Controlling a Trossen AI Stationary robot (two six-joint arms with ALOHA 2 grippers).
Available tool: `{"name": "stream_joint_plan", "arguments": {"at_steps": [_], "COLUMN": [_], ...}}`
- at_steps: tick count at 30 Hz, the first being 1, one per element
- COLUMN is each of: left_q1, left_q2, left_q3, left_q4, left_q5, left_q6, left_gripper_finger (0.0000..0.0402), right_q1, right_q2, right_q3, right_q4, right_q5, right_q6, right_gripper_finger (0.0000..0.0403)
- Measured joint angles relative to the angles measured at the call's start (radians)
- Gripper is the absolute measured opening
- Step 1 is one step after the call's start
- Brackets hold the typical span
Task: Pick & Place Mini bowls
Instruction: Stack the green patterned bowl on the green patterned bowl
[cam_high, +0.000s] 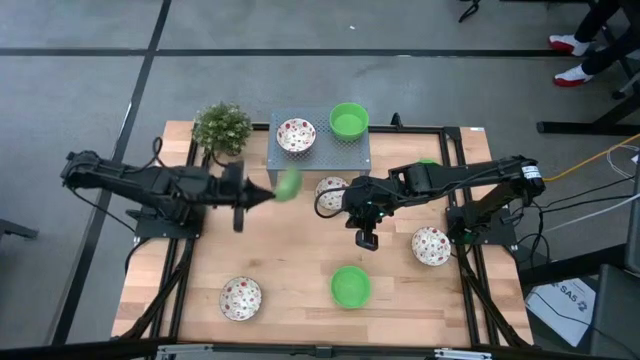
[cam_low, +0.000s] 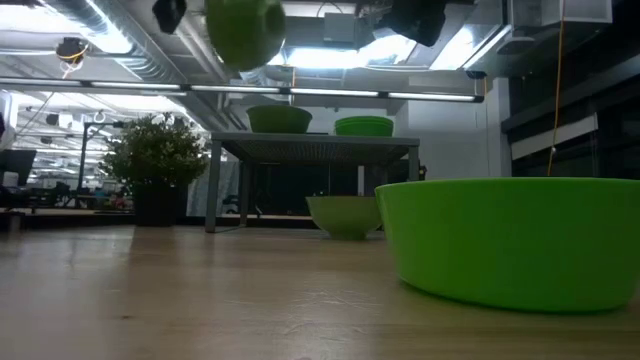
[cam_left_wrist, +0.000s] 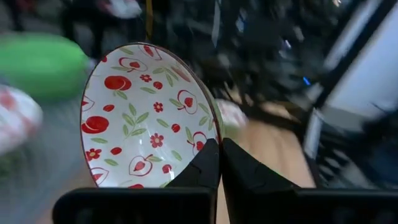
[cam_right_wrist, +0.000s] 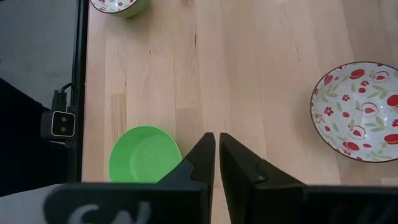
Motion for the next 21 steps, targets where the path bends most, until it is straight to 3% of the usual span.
{"name": "stream_joint_plan", "arguments": {"at_steps": [6, 12, 21], "left_q1": [0.128, 0.246, 0.358], "left_q2": [0.004, 0.037, 0.240], "left_q3": [0.000, 0.061, 0.323], "left_q4": [0.113, 0.096, -0.246], "left_q5": [-0.070, -0.071, 0.015], "left_q6": [0.148, 0.282, 0.464], "left_gripper_finger": [0.0002, 0.0002, 0.0002], "right_q1": [0.000, 0.000, -0.002], "right_q2": [0.000, 0.000, 0.000], "right_q3": [0.000, 0.000, 0.000], "right_q4": [0.000, 0.000, 0.000], "right_q5": [0.000, 0.000, 0.015], "right_q6": [0.001, -0.001, -0.027], "right_gripper_finger": [0.0026, 0.0026, 0.0026]}}
